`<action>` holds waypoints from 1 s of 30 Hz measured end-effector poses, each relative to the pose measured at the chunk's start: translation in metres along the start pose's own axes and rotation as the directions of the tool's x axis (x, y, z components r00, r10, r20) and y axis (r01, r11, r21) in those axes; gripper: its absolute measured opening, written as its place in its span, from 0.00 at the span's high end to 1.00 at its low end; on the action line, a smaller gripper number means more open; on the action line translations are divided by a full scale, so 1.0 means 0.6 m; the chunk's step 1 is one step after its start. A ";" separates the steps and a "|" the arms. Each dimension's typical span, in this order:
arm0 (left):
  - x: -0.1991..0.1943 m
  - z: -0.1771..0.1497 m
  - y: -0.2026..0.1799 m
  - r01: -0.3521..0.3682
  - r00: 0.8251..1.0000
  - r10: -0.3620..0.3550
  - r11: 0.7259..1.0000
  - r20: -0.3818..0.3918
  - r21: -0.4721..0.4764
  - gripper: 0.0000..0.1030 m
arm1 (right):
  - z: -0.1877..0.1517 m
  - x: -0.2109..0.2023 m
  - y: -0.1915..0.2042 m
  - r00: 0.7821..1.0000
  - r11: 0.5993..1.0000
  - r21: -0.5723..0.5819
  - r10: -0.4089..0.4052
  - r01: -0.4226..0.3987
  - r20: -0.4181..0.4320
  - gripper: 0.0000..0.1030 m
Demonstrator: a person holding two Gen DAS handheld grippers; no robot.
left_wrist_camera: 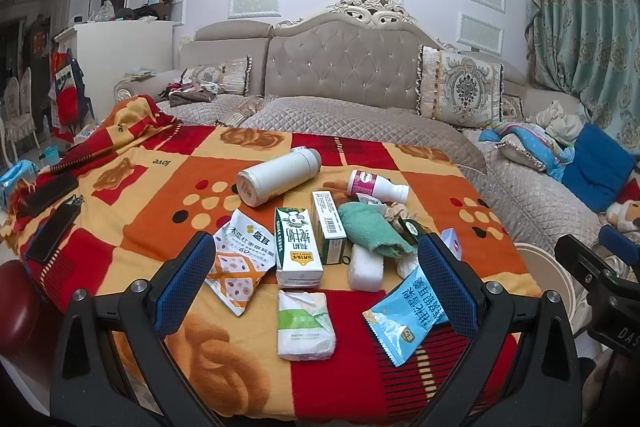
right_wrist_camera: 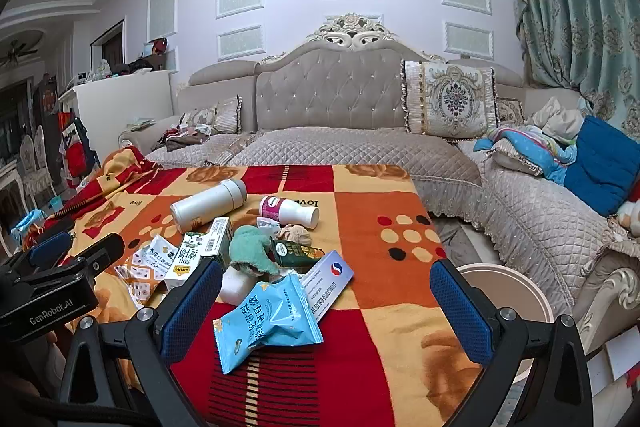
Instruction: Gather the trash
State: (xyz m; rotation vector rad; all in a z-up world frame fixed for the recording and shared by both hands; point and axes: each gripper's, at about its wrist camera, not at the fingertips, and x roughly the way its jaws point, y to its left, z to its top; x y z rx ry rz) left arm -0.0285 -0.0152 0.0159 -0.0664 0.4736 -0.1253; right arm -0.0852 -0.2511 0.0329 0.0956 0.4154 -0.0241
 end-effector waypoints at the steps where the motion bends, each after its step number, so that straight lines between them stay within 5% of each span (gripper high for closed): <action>1: 0.000 0.000 0.000 0.000 1.000 0.000 1.000 -0.001 0.001 0.02 | 0.001 0.000 0.000 1.000 1.000 0.000 0.000 0.000 -0.001 0.00; 30: 0.004 -0.010 -0.009 -0.005 1.000 0.005 1.000 -0.017 0.020 0.02 | -0.018 0.007 -0.012 1.000 1.000 0.009 -0.004 0.004 -0.024 0.00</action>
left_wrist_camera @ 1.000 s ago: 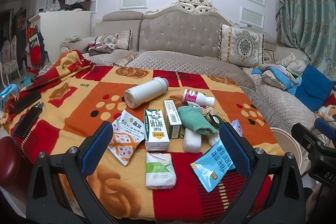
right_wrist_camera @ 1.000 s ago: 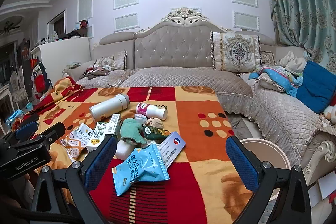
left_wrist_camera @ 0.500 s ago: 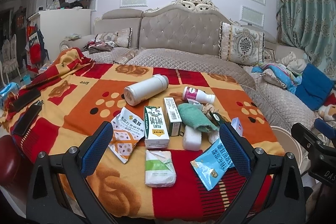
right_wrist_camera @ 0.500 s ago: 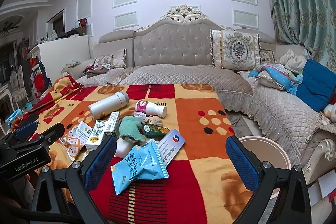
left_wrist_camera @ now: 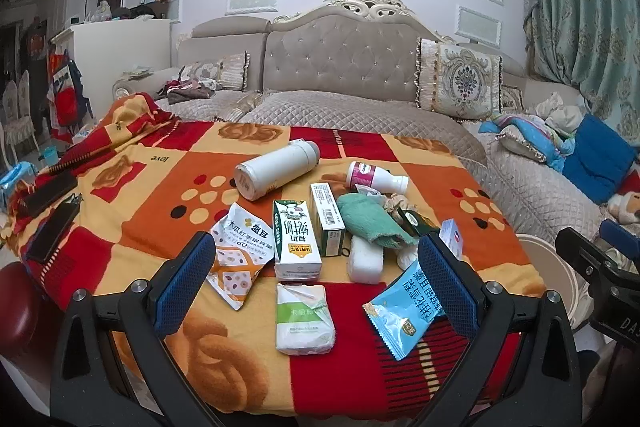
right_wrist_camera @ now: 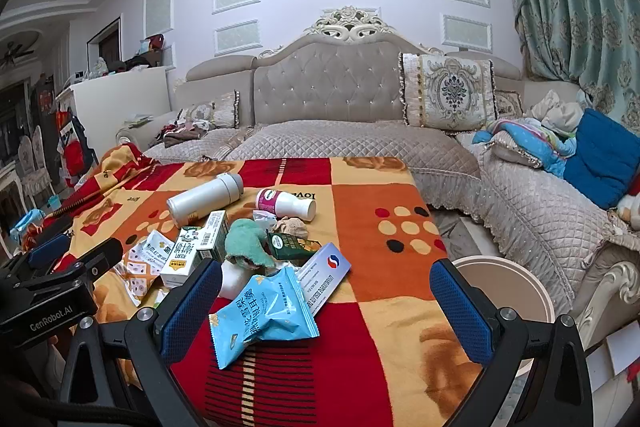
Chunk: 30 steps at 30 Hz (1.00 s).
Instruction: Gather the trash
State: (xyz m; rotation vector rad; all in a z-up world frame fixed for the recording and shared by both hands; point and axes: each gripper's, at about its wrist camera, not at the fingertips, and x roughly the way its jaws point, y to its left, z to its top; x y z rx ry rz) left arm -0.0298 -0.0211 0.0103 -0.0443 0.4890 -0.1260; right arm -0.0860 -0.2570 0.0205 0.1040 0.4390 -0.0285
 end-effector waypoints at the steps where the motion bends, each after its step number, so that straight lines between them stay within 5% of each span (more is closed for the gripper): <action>1: 0.000 0.000 -0.001 0.001 1.000 -0.001 1.000 0.001 0.000 0.02 | 0.000 0.001 0.000 1.000 1.000 -0.001 -0.001 0.001 -0.001 0.00; 30: 0.007 -0.003 -0.010 0.011 1.000 -0.011 1.000 -0.020 -0.003 0.02 | -0.001 0.001 -0.008 1.000 1.000 0.011 0.000 0.000 -0.009 0.00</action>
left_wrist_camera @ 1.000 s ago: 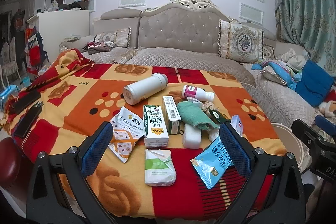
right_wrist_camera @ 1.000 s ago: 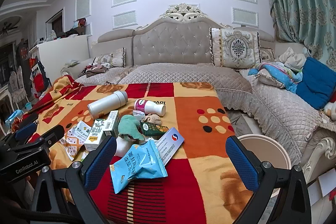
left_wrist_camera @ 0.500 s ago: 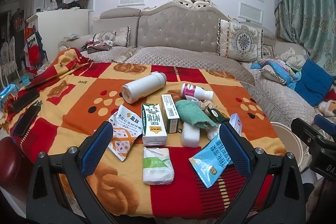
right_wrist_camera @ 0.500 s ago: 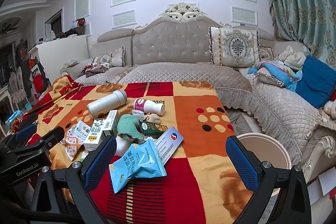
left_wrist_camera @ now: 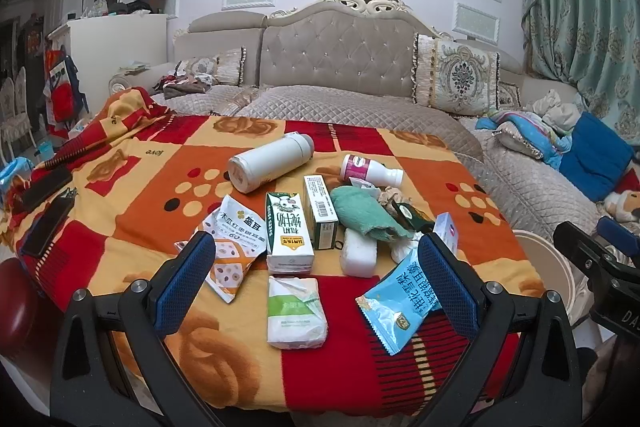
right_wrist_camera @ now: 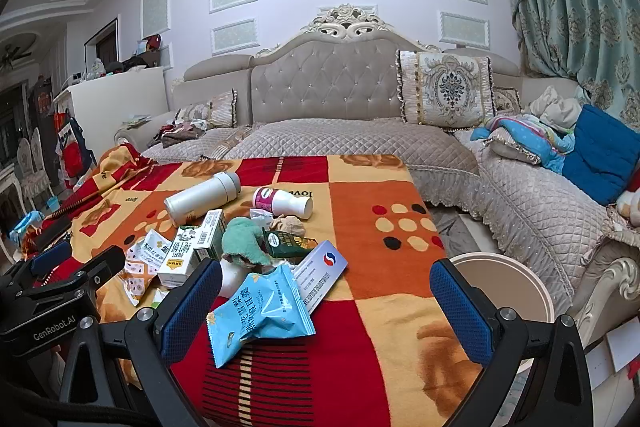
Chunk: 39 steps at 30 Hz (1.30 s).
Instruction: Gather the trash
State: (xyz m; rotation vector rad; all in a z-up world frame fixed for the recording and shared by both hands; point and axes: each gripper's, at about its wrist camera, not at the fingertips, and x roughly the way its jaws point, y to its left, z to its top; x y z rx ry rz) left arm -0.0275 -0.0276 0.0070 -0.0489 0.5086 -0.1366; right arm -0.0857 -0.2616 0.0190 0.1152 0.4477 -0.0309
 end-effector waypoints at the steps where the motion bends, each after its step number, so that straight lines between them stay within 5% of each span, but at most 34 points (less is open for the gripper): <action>1: 0.000 0.000 0.000 0.000 1.000 0.000 1.000 0.000 0.000 0.02 | 0.001 0.001 0.001 1.000 1.000 0.000 0.000 0.000 -0.002 0.00; 39: 0.003 -0.008 -0.002 -0.001 1.000 0.001 1.000 -0.004 0.003 0.02 | 0.003 0.004 -0.004 1.000 1.000 0.000 0.001 -0.001 -0.024 0.00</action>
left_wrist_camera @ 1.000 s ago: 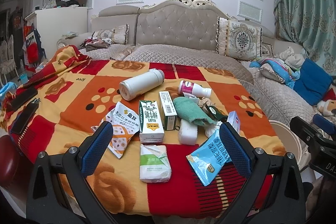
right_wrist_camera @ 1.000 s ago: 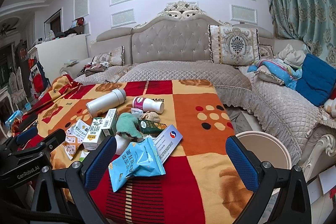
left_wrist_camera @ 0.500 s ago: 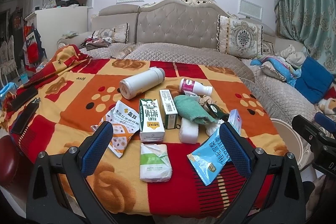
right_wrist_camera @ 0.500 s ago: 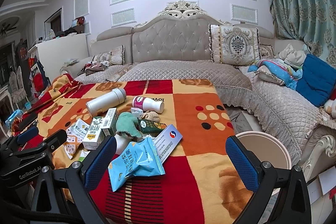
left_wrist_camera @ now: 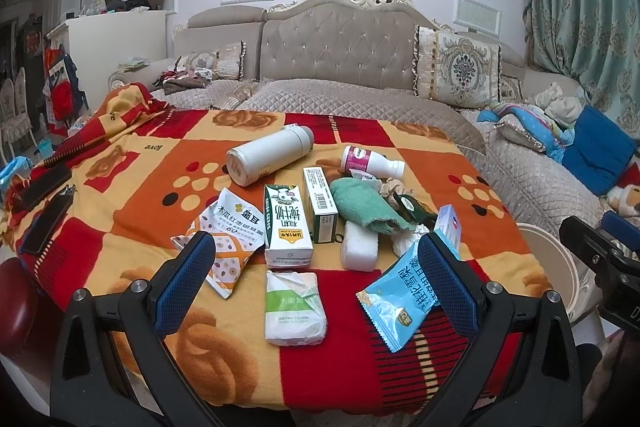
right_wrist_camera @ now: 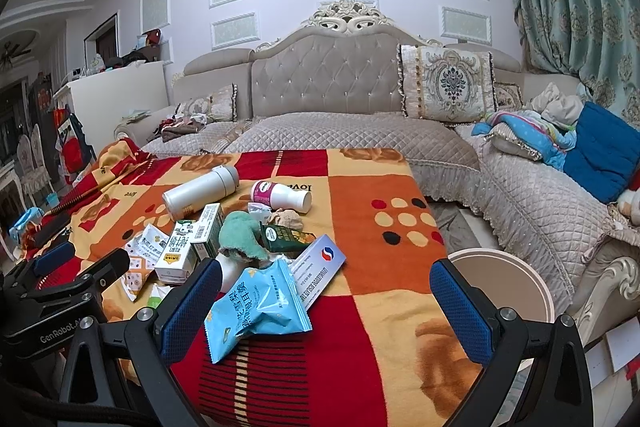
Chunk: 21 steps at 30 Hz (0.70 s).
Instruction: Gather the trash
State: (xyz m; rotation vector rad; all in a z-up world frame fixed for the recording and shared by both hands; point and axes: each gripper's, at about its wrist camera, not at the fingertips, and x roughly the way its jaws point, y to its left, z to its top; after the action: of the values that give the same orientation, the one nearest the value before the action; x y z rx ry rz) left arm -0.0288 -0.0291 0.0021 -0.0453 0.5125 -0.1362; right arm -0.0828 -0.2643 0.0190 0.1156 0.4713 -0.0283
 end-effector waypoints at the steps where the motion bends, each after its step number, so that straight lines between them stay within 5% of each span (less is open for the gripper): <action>1: 0.000 0.000 0.000 0.000 1.000 0.000 1.000 0.000 0.000 0.02 | 0.000 0.000 0.000 1.000 1.000 0.000 0.000 0.000 0.000 0.00; 21: 0.000 -0.019 -0.003 0.000 1.000 0.000 1.000 -0.009 0.003 0.02 | -0.002 0.003 -0.009 1.000 1.000 0.011 -0.002 0.002 -0.010 0.00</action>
State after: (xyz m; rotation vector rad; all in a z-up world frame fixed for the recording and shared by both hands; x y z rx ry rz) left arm -0.0346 -0.0309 -0.0075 -0.0414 0.5209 -0.1370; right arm -0.0821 -0.2695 0.0168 0.1261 0.4816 -0.0320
